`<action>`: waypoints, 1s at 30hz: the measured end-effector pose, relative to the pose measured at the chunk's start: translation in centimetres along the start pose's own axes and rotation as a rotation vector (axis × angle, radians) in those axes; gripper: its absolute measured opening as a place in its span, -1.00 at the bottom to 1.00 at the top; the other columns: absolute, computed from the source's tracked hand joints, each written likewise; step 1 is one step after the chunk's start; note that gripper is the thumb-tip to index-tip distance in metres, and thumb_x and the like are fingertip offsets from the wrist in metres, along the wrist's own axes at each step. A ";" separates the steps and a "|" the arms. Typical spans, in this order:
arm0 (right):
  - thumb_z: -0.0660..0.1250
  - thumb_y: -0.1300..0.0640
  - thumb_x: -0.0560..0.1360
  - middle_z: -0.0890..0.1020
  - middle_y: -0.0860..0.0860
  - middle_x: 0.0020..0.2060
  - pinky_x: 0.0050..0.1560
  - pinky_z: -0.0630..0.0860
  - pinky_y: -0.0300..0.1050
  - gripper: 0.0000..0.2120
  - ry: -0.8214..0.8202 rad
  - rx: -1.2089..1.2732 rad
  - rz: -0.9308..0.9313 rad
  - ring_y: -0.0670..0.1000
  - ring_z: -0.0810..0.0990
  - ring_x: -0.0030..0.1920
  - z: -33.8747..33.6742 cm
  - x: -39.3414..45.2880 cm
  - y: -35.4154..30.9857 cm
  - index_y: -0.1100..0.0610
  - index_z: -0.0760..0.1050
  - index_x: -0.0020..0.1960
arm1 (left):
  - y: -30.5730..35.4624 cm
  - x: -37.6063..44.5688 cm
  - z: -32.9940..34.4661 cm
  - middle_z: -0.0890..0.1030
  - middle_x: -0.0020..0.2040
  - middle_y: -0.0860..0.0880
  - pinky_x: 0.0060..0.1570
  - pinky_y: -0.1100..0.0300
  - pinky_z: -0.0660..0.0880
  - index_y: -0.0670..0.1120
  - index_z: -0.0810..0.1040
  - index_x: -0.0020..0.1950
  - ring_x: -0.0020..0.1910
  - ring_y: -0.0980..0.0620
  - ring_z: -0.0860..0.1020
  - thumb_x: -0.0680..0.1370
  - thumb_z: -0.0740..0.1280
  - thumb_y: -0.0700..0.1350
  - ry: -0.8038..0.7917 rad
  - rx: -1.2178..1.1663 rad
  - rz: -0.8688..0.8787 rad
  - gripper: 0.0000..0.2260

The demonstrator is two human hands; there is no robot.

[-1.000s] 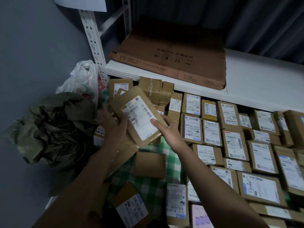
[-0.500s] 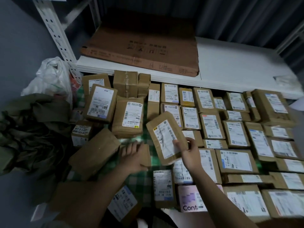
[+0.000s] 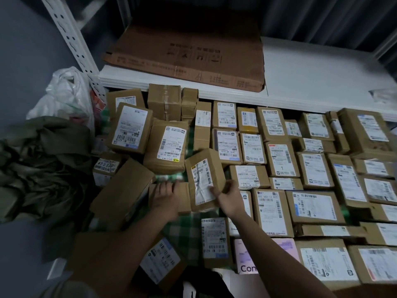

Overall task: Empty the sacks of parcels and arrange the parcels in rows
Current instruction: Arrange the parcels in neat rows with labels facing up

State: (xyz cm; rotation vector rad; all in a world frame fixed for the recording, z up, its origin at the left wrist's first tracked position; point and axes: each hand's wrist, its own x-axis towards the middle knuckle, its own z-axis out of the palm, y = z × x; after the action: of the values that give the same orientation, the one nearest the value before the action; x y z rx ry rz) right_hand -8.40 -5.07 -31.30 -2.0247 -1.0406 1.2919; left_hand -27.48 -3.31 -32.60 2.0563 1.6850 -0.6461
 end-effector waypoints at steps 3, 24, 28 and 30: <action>0.44 -0.05 0.48 0.58 0.02 0.24 0.12 0.59 0.07 -0.34 -0.141 -0.057 -0.038 0.07 0.64 0.09 -0.1 0.0 0.2 0.04 0.23 0.46 | -0.4 0.0 0.0 0.01 0.51 -0.24 0.49 -0.08 -0.13 -0.13 -0.25 0.55 0.50 -0.23 0.00 0.42 0.46 0.01 -0.019 0.065 -0.029 0.02; 0.42 0.04 0.46 0.55 0.06 0.21 0.09 0.47 -0.07 -0.41 -0.421 -0.413 0.059 0.08 0.52 0.20 1.2 3.4 -0.2 0.13 0.25 0.39 | -0.9 0.0 -1.4 0.01 0.49 -0.24 0.47 -0.17 -0.11 -0.12 -0.17 0.56 0.49 -0.25 0.01 0.46 0.38 0.06 -0.128 0.205 -0.130 -0.10; 0.49 -0.01 0.36 0.56 0.04 0.20 0.21 0.51 0.06 -0.29 -0.411 -0.395 0.049 0.12 0.53 0.24 1.1 3.8 0.7 0.11 0.24 0.38 | -1.4 0.3 -1.0 0.01 0.50 -0.23 0.46 -0.20 -0.14 -0.09 -0.16 0.55 0.50 -0.25 -0.01 0.42 0.39 0.20 -0.139 0.170 -0.136 -0.04; 0.50 0.04 0.40 0.53 0.08 0.25 0.26 0.48 0.08 -0.25 -0.394 -0.369 0.048 0.13 0.51 0.26 0.9 3.3 0.5 0.14 0.18 0.43 | -1.6 0.4 -0.9 0.01 0.51 -0.23 0.46 -0.21 -0.14 -0.08 -0.14 0.54 0.51 -0.25 -0.02 0.38 0.40 0.26 -0.145 0.163 -0.132 -0.02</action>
State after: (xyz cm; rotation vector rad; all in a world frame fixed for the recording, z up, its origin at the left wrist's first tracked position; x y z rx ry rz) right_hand -8.19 -2.67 -33.71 -2.1098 -1.5121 1.6703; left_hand -28.86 -2.16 -32.11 1.9623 1.7445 -0.9806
